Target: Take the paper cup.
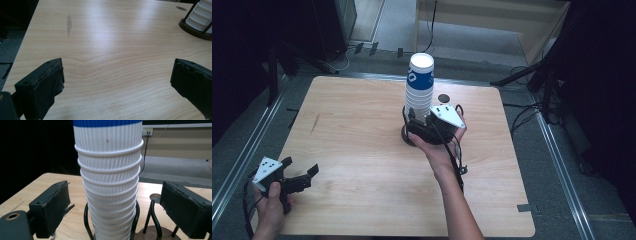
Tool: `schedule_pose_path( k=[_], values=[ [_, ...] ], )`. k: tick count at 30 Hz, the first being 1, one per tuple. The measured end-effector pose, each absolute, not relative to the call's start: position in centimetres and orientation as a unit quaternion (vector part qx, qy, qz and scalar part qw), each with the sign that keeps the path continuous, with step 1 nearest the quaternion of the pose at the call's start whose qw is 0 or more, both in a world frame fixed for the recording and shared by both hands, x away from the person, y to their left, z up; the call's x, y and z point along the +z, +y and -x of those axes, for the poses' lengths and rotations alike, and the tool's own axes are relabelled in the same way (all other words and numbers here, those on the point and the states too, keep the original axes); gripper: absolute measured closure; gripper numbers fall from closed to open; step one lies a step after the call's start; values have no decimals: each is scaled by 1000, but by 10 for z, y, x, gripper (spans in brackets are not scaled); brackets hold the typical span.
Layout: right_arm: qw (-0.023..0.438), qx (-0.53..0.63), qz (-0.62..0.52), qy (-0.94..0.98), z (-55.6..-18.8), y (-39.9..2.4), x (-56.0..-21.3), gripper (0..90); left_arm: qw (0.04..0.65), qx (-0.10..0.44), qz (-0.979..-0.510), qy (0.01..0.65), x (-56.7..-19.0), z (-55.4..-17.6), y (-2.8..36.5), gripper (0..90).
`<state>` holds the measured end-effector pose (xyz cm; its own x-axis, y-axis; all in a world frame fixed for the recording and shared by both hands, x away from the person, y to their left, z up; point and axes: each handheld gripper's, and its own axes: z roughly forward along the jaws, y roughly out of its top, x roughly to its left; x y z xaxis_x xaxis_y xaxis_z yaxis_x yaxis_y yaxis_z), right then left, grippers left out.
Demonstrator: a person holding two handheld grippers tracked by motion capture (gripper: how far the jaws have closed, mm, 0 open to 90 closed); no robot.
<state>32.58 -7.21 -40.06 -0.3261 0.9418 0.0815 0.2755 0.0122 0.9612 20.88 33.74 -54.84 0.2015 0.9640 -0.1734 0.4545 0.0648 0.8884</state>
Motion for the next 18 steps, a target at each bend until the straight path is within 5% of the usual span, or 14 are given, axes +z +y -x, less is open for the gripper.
schedule_pose_path(
  k=[18],
  values=[
    [340, 511, -493, 616, -349, -57, -381, 74, 463, 275, -623, 568, -548, -209, 338, 0]
  ],
)
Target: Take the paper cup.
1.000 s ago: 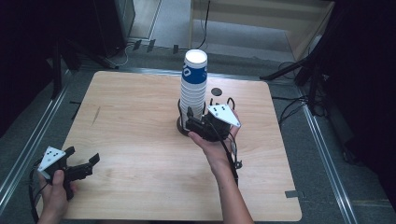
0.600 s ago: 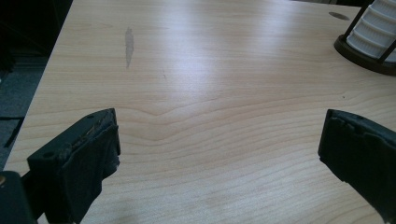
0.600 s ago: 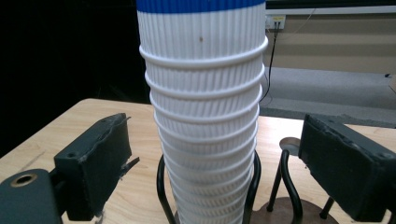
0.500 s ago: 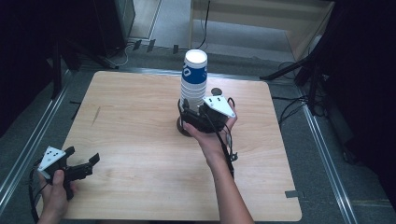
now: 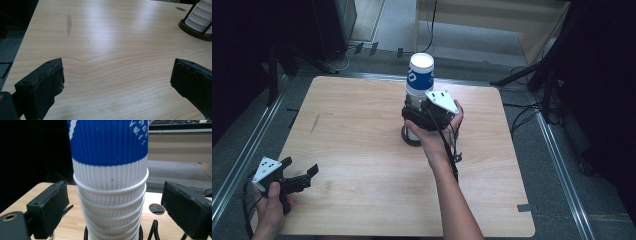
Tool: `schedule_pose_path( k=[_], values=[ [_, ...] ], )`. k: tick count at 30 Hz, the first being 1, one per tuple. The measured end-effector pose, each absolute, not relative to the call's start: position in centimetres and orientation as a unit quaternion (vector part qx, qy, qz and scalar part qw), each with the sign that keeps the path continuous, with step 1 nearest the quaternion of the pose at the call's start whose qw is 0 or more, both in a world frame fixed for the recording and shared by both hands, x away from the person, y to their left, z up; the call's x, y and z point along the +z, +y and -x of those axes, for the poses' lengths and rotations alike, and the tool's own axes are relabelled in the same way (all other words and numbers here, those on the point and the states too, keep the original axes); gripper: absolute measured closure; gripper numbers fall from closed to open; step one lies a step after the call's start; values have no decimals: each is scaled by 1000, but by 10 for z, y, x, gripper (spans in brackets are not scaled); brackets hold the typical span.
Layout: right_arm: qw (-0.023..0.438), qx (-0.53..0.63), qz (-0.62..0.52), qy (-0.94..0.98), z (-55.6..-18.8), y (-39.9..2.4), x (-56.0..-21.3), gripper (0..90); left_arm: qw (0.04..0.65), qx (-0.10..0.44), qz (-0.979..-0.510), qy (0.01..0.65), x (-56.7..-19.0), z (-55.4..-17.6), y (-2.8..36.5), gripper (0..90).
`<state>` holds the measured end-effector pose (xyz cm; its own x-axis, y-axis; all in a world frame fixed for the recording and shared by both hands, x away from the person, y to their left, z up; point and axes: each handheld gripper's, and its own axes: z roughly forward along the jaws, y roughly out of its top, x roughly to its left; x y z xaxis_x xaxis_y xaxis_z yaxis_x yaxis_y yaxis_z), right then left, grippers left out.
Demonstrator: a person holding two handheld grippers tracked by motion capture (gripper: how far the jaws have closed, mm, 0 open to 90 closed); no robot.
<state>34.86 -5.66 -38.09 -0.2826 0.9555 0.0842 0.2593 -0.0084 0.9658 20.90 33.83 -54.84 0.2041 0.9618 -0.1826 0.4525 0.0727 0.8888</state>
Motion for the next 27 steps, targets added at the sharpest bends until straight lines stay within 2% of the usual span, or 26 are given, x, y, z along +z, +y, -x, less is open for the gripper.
schedule_pose_path(
  k=[27],
  values=[
    [349, 513, -496, 607, -376, -45, -365, 76, 461, 274, -624, 568, -548, -209, 338, 0]
  ],
)
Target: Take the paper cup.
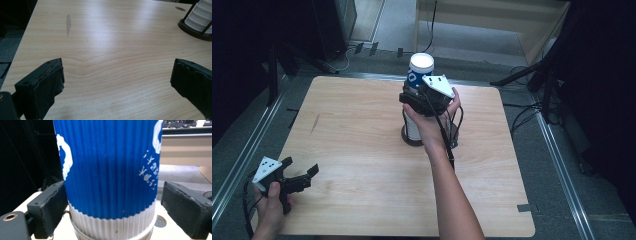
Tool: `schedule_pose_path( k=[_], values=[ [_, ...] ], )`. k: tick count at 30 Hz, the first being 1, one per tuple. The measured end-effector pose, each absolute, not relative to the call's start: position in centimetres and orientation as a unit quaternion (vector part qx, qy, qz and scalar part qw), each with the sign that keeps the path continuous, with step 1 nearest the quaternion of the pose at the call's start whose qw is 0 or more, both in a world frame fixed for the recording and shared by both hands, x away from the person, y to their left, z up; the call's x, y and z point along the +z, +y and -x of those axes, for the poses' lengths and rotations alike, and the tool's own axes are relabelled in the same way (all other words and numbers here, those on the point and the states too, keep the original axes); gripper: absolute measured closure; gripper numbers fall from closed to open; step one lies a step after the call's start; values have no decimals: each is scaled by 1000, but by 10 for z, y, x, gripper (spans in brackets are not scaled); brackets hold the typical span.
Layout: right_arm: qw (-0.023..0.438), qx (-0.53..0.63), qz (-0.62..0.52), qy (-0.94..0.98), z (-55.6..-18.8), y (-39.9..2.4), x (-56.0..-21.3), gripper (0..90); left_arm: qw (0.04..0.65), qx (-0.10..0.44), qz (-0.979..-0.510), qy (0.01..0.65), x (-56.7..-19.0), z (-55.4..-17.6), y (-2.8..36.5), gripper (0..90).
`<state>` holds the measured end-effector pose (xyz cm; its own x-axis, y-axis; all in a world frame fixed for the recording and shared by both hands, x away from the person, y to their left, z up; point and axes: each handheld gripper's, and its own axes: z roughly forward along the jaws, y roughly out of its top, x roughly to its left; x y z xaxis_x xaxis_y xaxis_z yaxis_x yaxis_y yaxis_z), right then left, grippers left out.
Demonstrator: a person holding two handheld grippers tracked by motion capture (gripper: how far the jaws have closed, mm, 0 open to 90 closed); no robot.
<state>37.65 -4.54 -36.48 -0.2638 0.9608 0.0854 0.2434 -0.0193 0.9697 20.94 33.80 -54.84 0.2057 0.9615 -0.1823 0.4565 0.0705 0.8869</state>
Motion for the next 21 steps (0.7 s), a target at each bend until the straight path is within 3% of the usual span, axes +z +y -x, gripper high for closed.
schedule_pose_path(
  k=[21],
  values=[
    [354, 514, -500, 601, -388, -40, -365, 105, 461, 274, -625, 567, -548, -209, 338, 0]
  ],
)
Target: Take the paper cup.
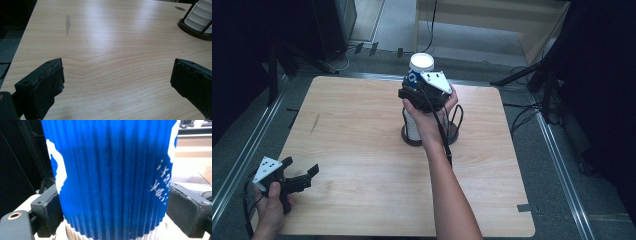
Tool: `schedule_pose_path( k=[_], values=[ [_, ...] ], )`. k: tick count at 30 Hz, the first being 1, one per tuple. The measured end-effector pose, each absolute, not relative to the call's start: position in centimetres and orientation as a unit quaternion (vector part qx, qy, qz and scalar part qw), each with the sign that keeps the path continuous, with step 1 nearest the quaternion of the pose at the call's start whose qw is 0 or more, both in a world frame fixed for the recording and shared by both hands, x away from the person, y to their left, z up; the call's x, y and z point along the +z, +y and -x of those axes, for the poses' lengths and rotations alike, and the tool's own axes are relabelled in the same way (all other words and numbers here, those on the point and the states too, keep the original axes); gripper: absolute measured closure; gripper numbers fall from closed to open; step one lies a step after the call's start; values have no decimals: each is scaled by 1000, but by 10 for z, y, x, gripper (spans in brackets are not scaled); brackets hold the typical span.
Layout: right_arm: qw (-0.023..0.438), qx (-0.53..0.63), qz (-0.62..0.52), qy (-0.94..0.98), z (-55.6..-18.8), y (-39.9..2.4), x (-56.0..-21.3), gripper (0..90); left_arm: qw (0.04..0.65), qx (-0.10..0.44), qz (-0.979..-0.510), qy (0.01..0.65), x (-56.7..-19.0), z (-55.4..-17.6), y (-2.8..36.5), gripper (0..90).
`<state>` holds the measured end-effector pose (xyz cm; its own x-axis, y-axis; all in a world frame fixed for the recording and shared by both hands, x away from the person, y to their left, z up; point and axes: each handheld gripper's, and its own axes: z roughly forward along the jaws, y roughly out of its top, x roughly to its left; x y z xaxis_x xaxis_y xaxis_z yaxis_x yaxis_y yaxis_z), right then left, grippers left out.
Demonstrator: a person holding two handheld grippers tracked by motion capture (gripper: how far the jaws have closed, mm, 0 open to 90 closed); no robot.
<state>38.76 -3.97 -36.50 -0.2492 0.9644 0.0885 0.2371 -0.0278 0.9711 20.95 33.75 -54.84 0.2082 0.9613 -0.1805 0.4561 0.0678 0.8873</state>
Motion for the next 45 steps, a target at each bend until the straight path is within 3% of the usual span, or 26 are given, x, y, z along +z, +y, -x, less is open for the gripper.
schedule_pose_path(
  k=[8, 45],
  values=[
    [363, 519, -501, 591, -386, -38, -364, 166, 463, 272, -626, 566, -548, -210, 338, 0],
    [393, 537, -475, 576, -382, -30, -330, 199, 467, 271, -625, 564, -548, -210, 338, 0]
  ],
)
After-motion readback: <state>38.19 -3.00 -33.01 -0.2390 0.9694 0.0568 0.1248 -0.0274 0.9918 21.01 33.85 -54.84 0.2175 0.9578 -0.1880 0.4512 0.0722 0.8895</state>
